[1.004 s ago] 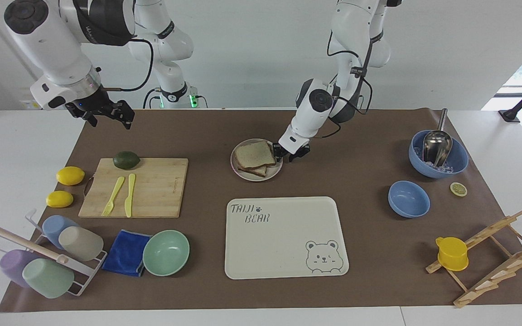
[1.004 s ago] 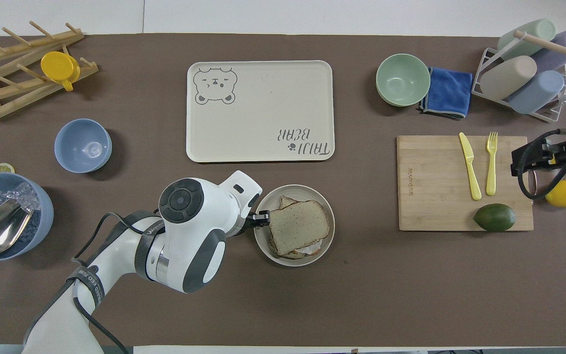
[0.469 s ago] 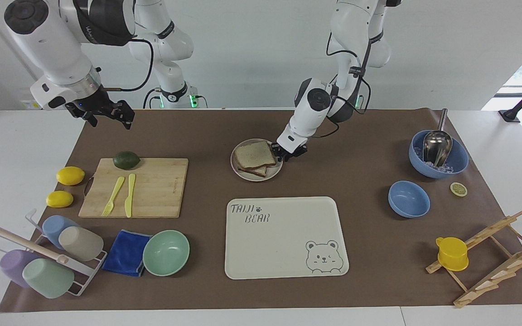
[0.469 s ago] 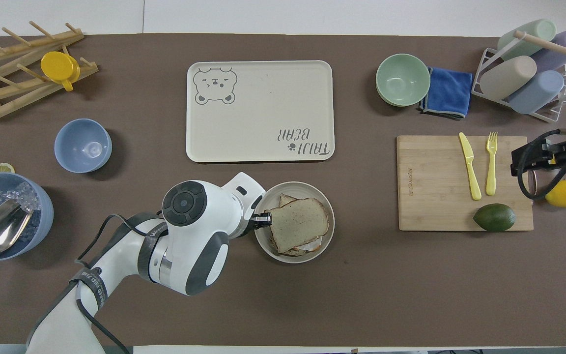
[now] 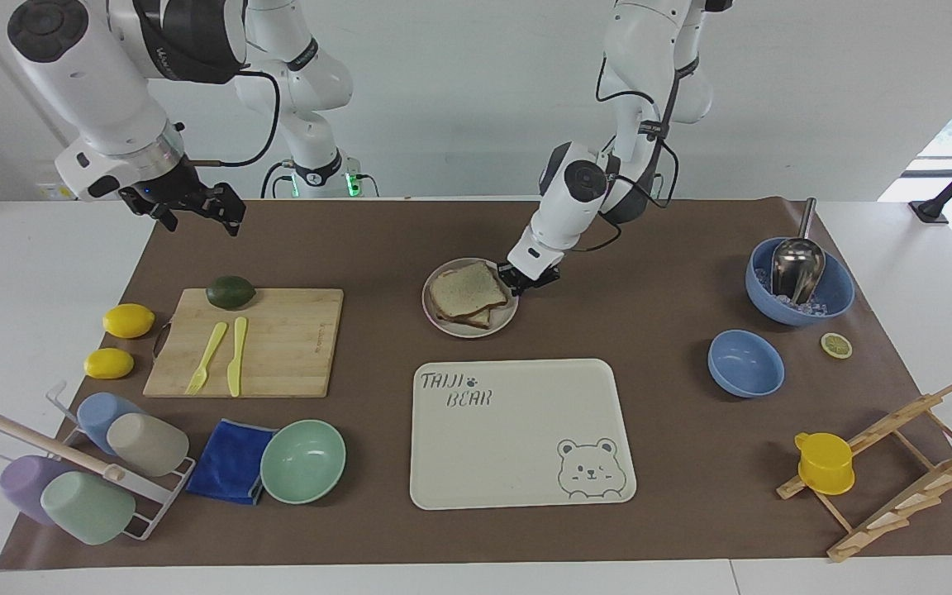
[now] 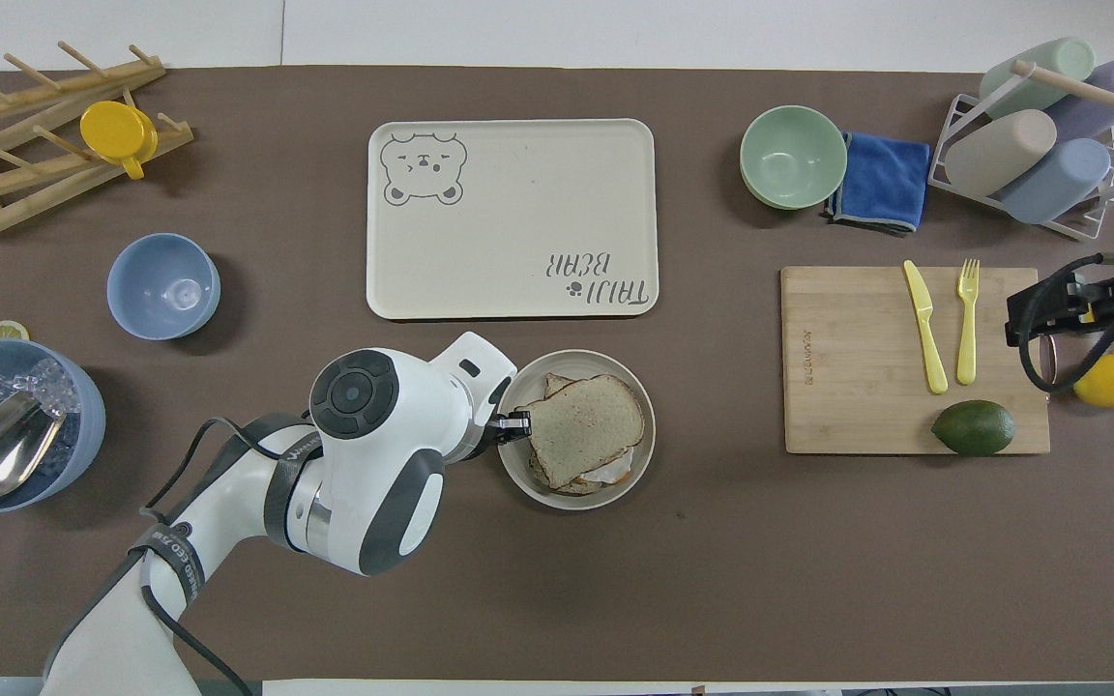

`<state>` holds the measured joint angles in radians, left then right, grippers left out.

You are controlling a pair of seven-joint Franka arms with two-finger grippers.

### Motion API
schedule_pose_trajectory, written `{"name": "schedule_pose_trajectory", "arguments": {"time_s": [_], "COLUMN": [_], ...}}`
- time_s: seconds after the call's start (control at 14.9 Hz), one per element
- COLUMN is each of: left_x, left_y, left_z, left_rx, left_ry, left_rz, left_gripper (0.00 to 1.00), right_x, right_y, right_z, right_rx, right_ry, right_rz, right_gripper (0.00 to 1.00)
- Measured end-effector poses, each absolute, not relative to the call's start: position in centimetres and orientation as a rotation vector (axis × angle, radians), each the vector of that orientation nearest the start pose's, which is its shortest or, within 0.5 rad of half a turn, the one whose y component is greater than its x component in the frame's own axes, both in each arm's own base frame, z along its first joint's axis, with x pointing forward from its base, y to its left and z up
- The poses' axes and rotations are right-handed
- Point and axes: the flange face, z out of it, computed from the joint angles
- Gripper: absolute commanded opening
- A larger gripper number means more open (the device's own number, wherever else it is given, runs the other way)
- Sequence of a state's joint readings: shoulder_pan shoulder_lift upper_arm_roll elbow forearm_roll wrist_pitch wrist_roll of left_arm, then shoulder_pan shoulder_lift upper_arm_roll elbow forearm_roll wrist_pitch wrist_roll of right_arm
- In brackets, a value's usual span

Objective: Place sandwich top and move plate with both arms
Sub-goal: 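Lift the plate with the left gripper and carry it onto the tray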

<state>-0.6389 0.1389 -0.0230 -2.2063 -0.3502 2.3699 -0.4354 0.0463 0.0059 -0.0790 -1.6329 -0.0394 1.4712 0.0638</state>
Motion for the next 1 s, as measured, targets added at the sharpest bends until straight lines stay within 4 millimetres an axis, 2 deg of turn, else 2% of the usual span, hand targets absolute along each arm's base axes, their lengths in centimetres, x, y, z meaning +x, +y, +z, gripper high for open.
{"name": "schedule_pose_trajectory", "arguments": {"time_s": [0.13,0.27,0.4,0.54,0.8,1.0], "left_x": [44.5,46.7,49.2,51.6,57.1,61.2], "left_y": [-33.6,-32.7,-31.4,-29.8,-25.8,-24.7], "left_z": [34.2,37.6,41.3,43.6,44.5,43.9], "left_rx": [-3.37,-3.384,-3.406,-3.428,-3.445,-3.448], "left_ry": [-0.057,-0.082,-0.116,-0.164,-0.26,-0.297], "left_rz": [0.208,0.23,0.223,0.18,0.114,0.108], "left_gripper": [0.0,0.0,0.0,0.0,0.0,0.0], "right_x": [54.2,54.2,54.2,54.2,54.2,54.2], "right_y": [-2.2,-2.2,-2.2,-2.2,-2.2,-2.2], "right_z": [58.5,58.5,58.5,58.5,58.5,58.5], "right_rx": [-3.169,-3.169,-3.169,-3.169,-3.169,-3.169], "right_ry": [0.154,0.154,0.154,0.154,0.154,0.154], "right_rz": [0.266,0.266,0.266,0.266,0.266,0.266], "right_gripper": [1.0,1.0,1.0,1.0,1.0,1.0]}}
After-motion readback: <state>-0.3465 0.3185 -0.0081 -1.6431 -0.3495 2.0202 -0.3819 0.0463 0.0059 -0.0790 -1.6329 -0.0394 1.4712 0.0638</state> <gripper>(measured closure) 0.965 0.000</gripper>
